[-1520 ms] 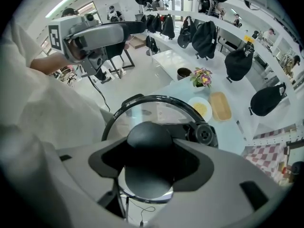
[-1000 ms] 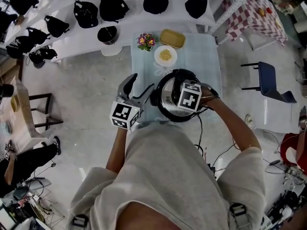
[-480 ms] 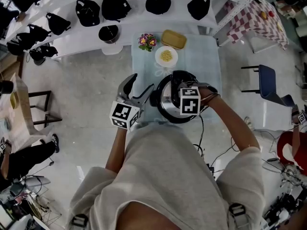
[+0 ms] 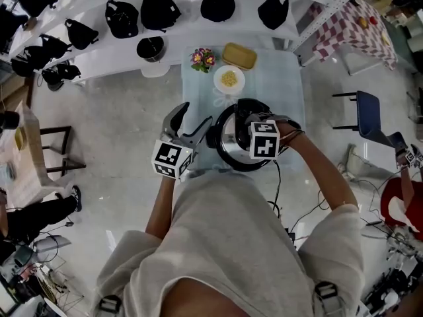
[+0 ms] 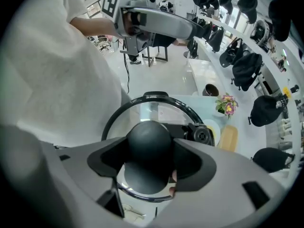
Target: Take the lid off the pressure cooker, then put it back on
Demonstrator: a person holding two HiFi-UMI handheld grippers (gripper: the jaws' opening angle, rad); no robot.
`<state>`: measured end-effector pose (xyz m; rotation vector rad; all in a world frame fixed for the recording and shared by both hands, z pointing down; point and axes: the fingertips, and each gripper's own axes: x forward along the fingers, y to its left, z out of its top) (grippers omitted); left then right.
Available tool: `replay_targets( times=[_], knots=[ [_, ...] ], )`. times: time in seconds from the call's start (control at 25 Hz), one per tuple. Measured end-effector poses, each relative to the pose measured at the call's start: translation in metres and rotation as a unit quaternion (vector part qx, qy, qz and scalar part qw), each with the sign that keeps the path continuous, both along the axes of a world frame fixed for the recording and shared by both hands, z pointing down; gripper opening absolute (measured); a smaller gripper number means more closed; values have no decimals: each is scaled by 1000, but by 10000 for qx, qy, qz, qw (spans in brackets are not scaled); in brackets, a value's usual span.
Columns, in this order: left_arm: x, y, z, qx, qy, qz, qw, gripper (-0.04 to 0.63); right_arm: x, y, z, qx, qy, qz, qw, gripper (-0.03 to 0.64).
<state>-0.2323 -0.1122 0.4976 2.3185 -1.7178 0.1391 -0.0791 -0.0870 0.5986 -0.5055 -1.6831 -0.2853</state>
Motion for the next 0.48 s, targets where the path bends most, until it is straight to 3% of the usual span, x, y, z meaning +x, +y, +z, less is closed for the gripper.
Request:
replay_targets(
  times=[0.48],
  knots=[
    [-1, -2, -4, -7, -85, -81, 9999, 308, 2, -12, -29, 59, -760, 773, 9941, 301]
  ],
)
